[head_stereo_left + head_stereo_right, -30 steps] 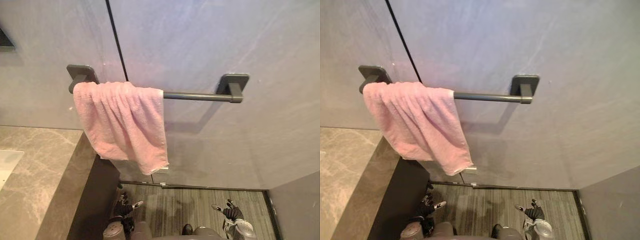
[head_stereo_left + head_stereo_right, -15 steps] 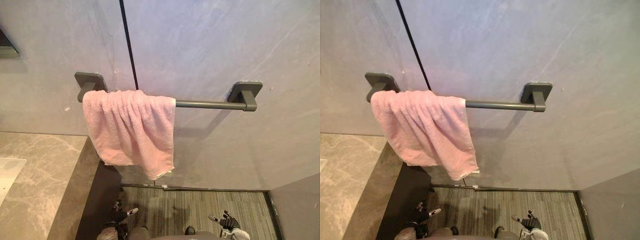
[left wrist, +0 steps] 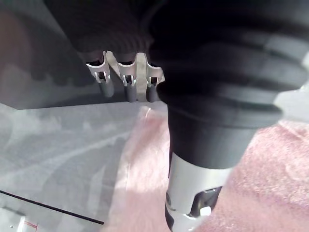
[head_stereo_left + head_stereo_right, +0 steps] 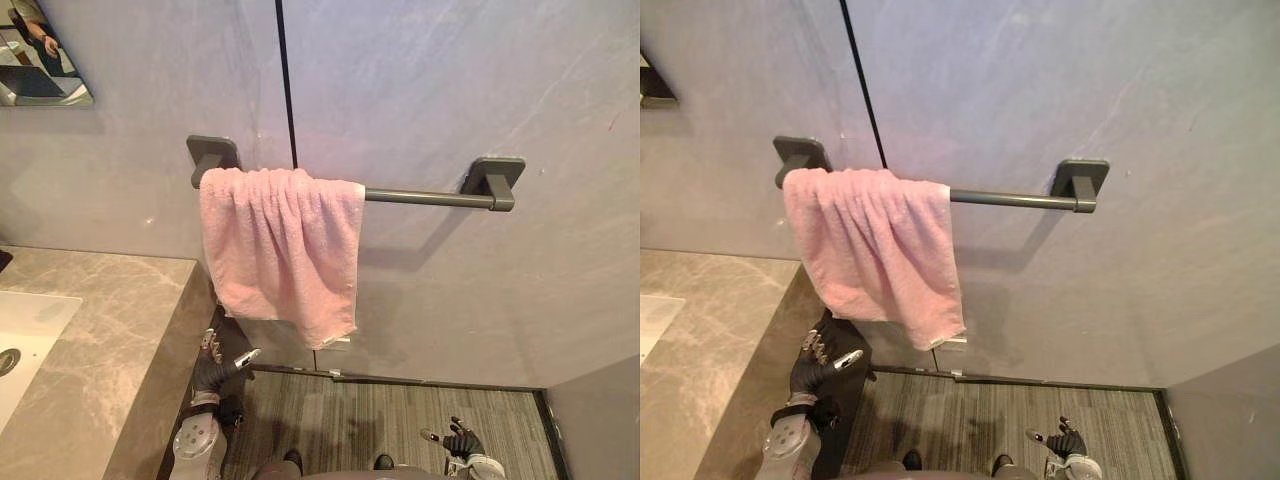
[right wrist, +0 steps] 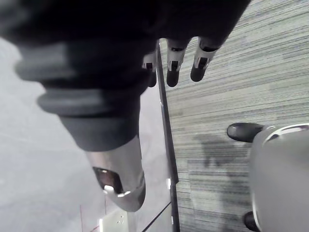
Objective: Organize washtable
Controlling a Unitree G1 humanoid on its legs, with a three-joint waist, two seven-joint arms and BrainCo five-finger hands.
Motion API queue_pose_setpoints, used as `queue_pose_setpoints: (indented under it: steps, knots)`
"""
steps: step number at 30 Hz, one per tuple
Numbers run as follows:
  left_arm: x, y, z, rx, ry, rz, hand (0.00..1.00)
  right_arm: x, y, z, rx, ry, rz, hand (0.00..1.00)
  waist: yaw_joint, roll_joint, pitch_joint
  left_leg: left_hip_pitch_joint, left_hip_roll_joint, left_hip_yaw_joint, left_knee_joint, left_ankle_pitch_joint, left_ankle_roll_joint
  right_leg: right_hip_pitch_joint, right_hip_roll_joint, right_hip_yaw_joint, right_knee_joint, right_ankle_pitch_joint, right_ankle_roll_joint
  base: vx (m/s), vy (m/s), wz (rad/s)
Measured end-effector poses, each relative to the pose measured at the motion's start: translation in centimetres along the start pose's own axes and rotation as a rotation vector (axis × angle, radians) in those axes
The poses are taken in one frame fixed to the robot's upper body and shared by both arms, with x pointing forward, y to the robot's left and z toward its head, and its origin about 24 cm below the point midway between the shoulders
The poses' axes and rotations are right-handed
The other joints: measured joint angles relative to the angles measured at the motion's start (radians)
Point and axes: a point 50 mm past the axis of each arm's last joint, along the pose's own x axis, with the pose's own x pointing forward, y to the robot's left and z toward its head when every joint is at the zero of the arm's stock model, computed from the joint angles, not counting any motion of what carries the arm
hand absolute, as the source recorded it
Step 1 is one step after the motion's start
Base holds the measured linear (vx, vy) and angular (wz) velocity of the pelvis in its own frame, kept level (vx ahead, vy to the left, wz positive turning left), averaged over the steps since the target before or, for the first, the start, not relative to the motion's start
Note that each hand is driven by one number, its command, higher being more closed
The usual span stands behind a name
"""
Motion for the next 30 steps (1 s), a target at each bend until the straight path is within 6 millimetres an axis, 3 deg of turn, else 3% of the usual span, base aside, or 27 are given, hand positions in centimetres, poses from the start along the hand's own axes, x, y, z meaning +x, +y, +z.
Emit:
queue_pose_setpoints:
  steps: [7, 17, 22, 30]
  knots:
    - [-0.1, -0.4, 4.2, -0.019, -0.195, -0.012, 0.00, 0.0, 0.1, 0.0, -0.008, 0.001, 0.006, 0.00, 0.001, -0.002, -0.002, 0.027, -0.001, -0.005, -0.020, 0.003, 0.000, 0.023, 0.002, -0.006, -0.015, 0.000, 0.001, 0.01, -0.003, 0.01]
    - [2.0, 0.7, 9.3, 0.076, -0.400, -0.042, 0.00, 0.3, -0.2, 1.2, -0.062, -0.029, 0.019, 0.00, -0.010, -0.001, -0.003, 0.035, -0.001, -0.016, -0.022, 0.003, 0.000, 0.045, 0.008, -0.004, -0.041, 0.010, -0.008, 0.01, -0.001, -0.01]
    - [2.4, 1.0, 9.8, 0.100, -0.412, -0.047, 0.00, 0.4, -0.5, 1.5, -0.079, -0.039, 0.029, 0.00, -0.027, 0.001, -0.007, 0.047, -0.002, -0.004, -0.026, 0.002, 0.000, 0.057, 0.009, 0.008, -0.070, 0.029, -0.005, -0.05, 0.006, -0.08]
    - [3.0, 0.4, 9.6, 0.100, -0.400, -0.075, 0.00, 0.4, -0.7, 1.3, -0.089, -0.030, 0.026, 0.00, -0.031, 0.005, -0.013, 0.048, 0.000, 0.003, -0.038, 0.002, 0.000, 0.058, 0.016, 0.025, -0.103, 0.048, -0.005, -0.02, -0.004, -0.06]
